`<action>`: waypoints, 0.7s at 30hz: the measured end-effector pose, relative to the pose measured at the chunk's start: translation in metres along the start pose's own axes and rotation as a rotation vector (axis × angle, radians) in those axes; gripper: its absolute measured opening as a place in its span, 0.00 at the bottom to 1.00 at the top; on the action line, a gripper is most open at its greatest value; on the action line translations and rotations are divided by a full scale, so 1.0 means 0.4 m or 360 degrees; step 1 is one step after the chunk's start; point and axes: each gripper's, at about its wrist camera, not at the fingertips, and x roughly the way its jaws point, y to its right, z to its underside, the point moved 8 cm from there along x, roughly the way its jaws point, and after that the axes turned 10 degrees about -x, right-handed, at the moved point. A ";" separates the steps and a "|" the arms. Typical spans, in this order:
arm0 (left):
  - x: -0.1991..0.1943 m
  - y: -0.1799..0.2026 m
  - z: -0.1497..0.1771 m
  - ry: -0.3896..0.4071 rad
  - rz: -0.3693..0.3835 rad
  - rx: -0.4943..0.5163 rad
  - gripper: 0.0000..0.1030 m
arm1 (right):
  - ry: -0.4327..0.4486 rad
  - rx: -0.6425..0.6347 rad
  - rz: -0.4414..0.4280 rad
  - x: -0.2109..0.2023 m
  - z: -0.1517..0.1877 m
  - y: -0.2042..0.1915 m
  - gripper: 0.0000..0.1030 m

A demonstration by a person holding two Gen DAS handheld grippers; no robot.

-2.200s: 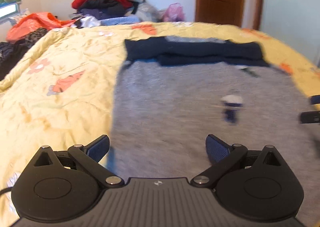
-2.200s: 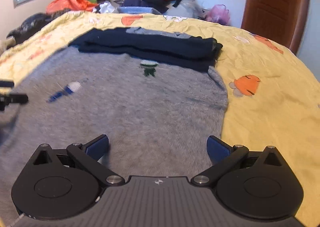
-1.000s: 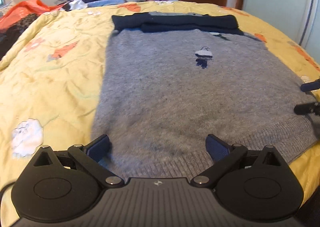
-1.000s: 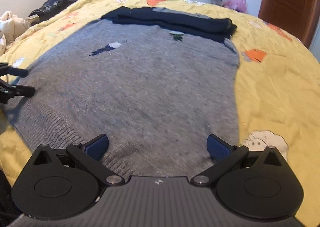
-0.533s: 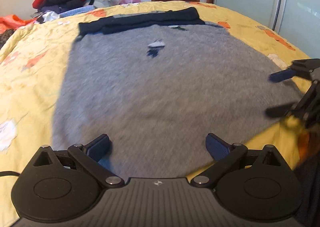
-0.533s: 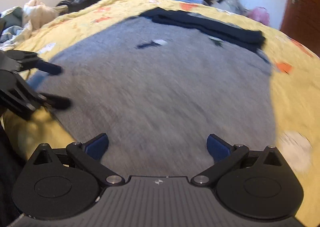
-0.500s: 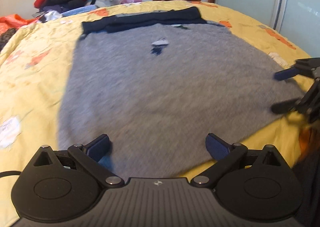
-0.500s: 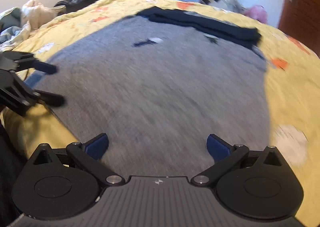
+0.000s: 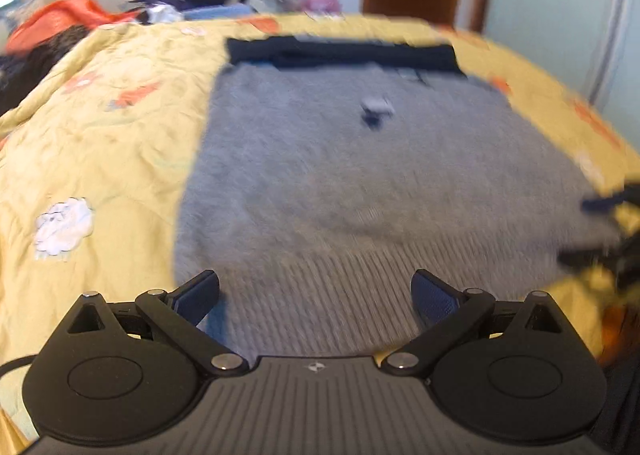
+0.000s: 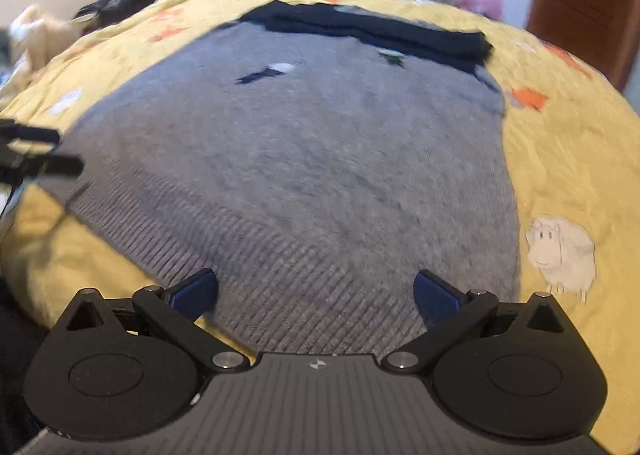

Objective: Fold small clothes
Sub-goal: 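Move both tools toward the ribbed hem of the grey sweater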

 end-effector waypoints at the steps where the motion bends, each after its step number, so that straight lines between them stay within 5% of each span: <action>1: 0.011 0.003 0.015 -0.0022 -0.0021 0.0040 1.00 | -0.0006 0.0012 0.0005 -0.003 0.004 0.003 1.00; 15: -0.017 0.055 -0.047 0.0083 0.0104 0.0016 1.00 | -0.0112 0.0057 0.0029 -0.011 0.001 0.013 1.00; 19: 0.049 0.084 -0.008 -0.0021 0.0068 0.0083 1.00 | -0.0096 0.0056 0.0018 -0.004 0.009 0.017 1.00; 21: 0.039 0.079 0.007 0.0066 0.0082 0.0123 1.00 | -0.0072 0.0041 0.0011 -0.006 0.017 0.022 1.00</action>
